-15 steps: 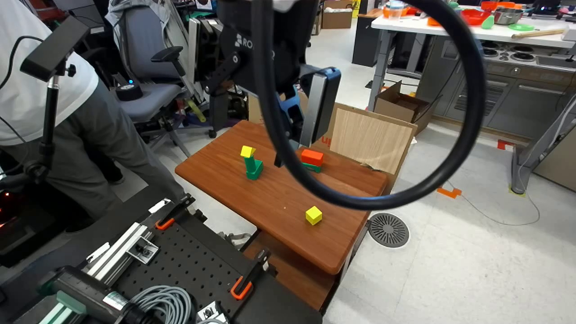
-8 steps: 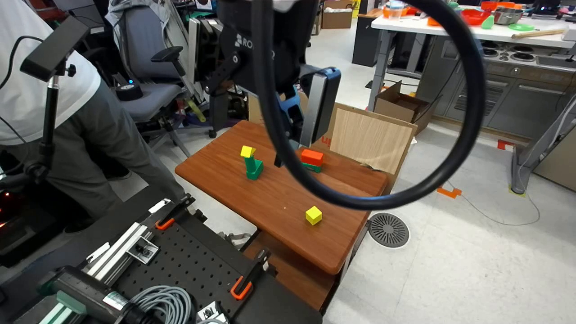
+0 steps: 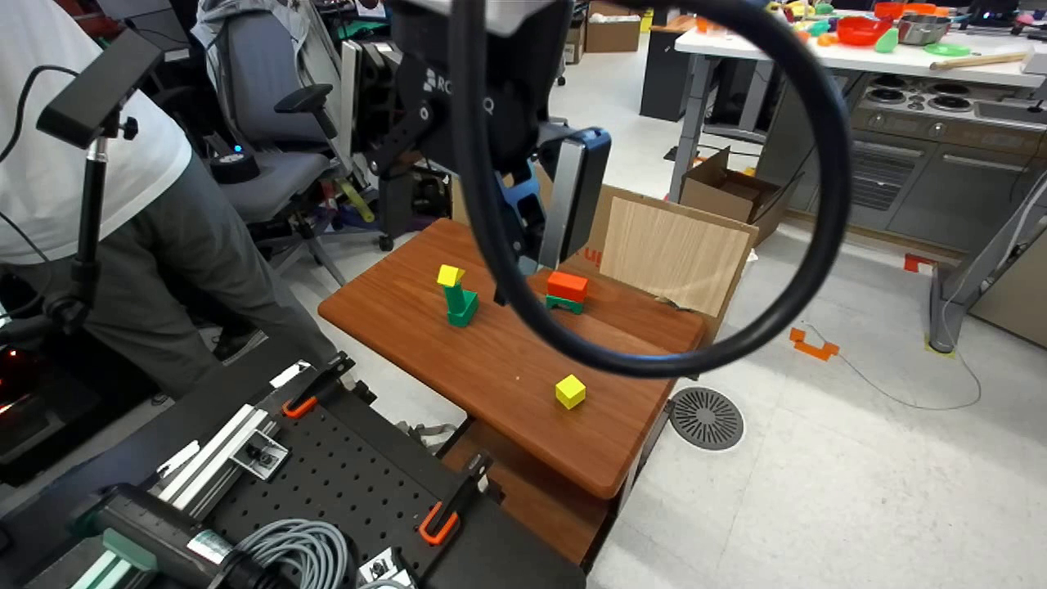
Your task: Move the yellow block to the left
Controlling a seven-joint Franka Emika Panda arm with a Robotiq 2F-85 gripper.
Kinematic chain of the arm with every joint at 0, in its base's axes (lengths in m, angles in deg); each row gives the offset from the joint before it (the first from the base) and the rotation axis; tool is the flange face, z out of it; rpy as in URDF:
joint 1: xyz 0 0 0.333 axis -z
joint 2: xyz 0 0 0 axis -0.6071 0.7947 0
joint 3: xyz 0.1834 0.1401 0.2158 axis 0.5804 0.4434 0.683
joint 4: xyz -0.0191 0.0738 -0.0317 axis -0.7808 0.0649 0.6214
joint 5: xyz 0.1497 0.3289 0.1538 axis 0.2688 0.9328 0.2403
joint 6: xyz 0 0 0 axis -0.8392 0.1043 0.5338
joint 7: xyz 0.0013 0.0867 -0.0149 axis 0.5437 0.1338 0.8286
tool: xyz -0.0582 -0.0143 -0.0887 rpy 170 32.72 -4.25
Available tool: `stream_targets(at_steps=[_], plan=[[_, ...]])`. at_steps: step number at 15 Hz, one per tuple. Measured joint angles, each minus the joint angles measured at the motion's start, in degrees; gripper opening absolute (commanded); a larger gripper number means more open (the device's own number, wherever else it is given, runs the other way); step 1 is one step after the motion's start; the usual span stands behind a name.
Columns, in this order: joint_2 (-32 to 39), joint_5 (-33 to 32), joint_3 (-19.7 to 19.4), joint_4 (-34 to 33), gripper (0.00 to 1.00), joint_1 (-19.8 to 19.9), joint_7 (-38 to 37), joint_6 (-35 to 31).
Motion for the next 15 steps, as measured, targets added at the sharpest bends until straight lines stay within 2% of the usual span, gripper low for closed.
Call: stream_targets(at_steps=[3, 6, 11, 15], plan=[[1.74, -0.03, 1.13, 1.17, 1.00, 0.00, -1.48, -1.58], [6.59, -0.07, 2.22, 2.68, 1.00, 0.00, -4.73, -6.06], [20.16, -0.27, 3.99, 3.65, 1.00, 0.06, -14.39, -17.73], [31.49, -1.46, 5.29, 1.79, 1.00, 0.08, -21.86, -26.25]])
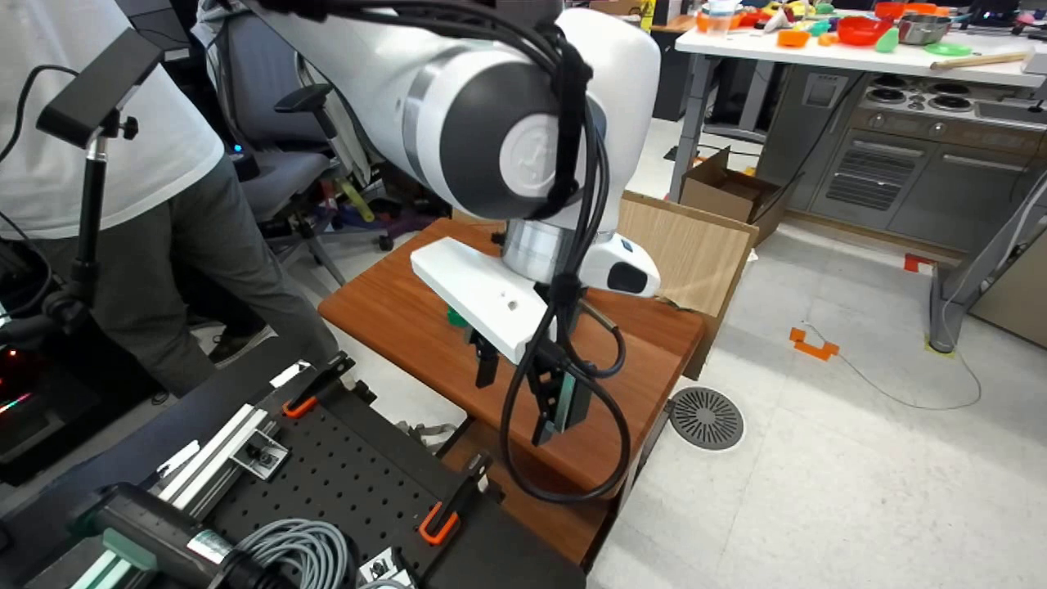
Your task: Move the yellow block to the left
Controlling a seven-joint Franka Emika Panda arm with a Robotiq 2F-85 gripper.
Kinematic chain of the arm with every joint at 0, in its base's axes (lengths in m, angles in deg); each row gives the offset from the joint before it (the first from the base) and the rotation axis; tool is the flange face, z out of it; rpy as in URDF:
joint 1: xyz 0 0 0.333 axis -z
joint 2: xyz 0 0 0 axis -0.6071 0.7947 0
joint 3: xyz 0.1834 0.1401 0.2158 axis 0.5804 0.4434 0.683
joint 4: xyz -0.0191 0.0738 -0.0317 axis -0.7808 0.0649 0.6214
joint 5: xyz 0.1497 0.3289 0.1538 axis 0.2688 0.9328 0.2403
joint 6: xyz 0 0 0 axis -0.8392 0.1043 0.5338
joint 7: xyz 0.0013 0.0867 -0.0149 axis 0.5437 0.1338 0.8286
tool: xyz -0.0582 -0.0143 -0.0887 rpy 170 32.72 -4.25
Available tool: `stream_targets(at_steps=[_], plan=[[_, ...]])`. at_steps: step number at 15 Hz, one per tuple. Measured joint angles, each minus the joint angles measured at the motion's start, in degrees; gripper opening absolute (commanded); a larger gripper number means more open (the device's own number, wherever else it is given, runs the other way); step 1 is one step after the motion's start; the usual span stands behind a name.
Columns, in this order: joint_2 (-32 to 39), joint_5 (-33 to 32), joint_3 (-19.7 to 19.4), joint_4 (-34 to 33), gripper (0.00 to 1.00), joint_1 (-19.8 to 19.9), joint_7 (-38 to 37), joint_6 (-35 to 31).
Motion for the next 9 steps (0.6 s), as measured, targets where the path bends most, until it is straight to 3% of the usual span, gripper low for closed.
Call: stream_targets(at_steps=[3, 9], plan=[[7.22, -1.43, 0.58, -3.56, 1.00, -0.01, -4.86, -3.76], [19.06, -1.99, 1.16, -13.04, 1.00, -0.04, -11.50, -4.37]])
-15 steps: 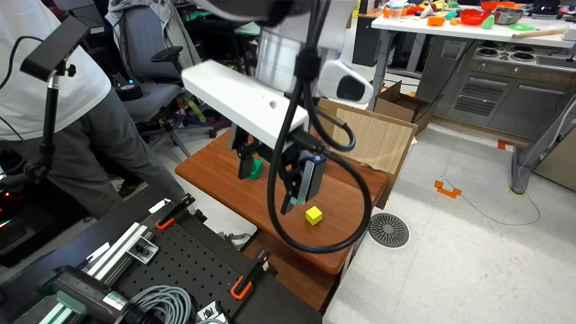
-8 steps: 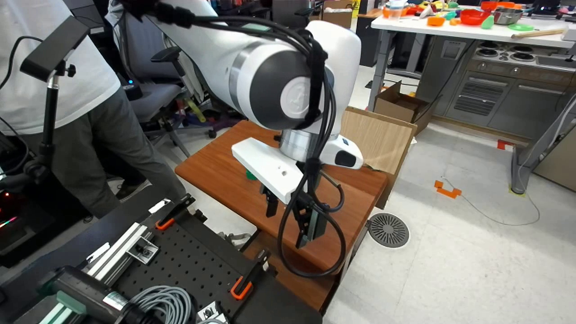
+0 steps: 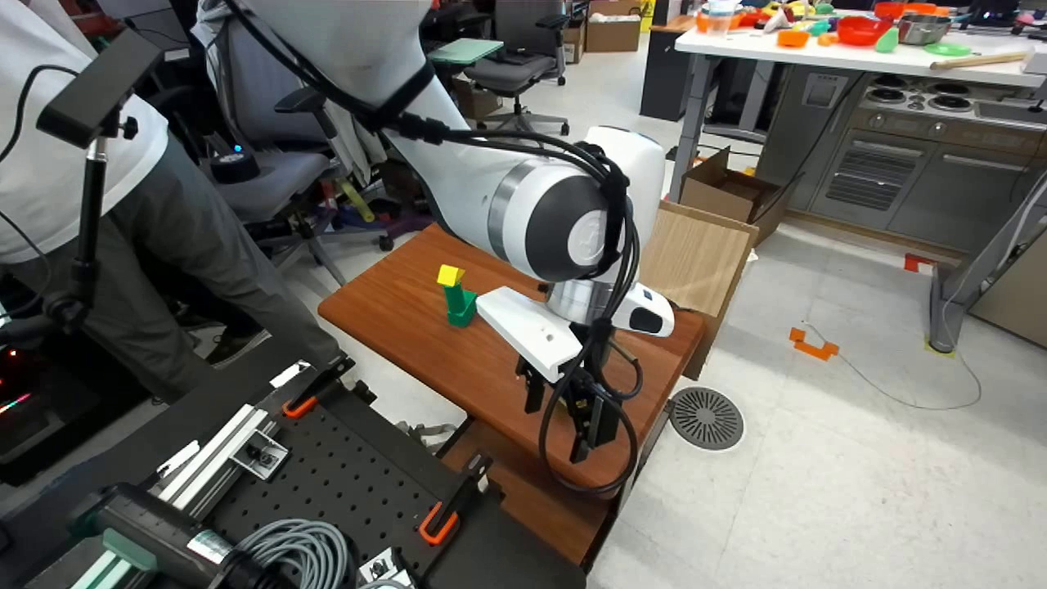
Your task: Move the yellow block to the left
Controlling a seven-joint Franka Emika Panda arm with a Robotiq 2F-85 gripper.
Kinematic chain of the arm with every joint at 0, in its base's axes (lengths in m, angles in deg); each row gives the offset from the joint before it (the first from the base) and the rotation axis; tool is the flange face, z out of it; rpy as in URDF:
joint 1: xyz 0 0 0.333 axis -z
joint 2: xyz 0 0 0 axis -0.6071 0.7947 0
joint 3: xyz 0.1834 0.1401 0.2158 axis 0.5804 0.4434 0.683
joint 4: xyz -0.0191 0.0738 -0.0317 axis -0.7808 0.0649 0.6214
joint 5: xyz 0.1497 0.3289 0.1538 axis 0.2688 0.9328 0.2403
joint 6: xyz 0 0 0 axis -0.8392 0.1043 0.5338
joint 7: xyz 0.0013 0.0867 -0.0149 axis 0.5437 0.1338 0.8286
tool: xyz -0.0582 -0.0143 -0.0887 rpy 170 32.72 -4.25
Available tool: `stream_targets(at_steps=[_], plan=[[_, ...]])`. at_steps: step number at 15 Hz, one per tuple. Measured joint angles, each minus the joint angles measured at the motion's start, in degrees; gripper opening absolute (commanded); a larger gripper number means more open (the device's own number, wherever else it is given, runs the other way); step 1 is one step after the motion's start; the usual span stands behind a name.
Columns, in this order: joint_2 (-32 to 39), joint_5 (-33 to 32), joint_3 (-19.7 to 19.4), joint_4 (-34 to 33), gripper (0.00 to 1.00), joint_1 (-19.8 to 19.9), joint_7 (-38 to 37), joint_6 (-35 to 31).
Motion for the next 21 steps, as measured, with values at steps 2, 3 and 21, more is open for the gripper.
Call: stream_targets(at_steps=[2, 3, 21], plan=[[2.62, 0.03, 0.31, -2.67, 1.00, -0.03, -0.71, -0.23], [3.67, 0.03, 0.43, -3.92, 1.00, -0.08, -1.05, -0.28], [6.09, 0.03, 2.41, -8.92, 1.00, -0.60, -1.05, -0.35]])
